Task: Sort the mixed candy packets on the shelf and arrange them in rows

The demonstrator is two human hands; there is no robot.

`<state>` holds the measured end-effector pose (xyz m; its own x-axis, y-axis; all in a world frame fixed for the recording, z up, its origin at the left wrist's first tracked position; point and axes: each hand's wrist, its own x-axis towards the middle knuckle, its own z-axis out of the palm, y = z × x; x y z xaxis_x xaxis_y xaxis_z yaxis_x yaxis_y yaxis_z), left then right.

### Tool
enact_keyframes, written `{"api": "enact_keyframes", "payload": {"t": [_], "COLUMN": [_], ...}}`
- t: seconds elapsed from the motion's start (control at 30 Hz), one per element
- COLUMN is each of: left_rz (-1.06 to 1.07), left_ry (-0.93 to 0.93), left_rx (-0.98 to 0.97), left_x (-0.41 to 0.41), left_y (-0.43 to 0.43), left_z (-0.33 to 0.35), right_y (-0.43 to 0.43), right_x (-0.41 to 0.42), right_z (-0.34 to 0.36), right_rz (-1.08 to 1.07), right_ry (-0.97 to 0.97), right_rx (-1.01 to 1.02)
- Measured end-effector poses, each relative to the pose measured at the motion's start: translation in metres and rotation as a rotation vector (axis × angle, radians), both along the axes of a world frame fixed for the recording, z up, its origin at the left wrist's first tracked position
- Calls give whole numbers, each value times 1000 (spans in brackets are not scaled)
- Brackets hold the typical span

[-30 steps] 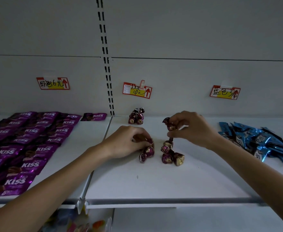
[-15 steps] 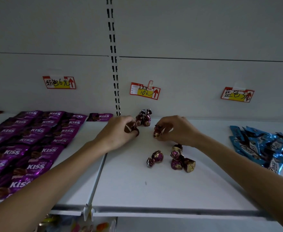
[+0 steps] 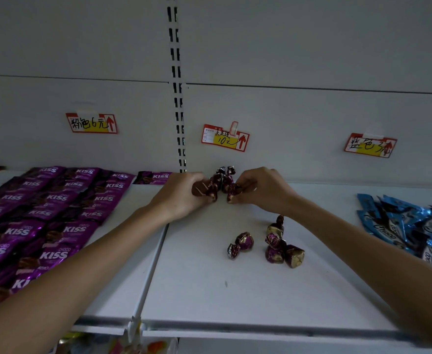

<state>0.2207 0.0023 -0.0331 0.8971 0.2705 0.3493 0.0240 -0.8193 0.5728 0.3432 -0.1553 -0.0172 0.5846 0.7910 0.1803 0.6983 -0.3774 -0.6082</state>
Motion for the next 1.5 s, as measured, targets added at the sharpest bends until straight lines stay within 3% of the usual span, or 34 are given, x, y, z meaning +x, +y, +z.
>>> {"api": "enact_keyframes", "payload": {"t": [0.87, 1.03, 1.1, 1.2, 1.33, 1.5], "left_rz": [40, -5, -114, -198, -203, -173], "left_ry": [-57, -119, 1, 203, 128, 62], "left_rx": [-54, -57, -73, 63, 153, 95], "left_x": [-3, -28, -37, -42, -40, -45], "left_y": [5, -25, -46, -68, -73, -69], "left_z": [-2, 16, 20, 16, 8, 7], "right_y": [-4, -39, -53, -69, -79, -82], "right_x": [4, 5, -1, -17, -37, -37], "right_z": [6, 17, 19, 23, 21, 24], "right_rz": [-15, -38, -85, -138, -96, 5], "right_ry": [16, 78, 9, -44, 7, 80], "right_rx": [52, -66, -121, -245, -357, -267]}}
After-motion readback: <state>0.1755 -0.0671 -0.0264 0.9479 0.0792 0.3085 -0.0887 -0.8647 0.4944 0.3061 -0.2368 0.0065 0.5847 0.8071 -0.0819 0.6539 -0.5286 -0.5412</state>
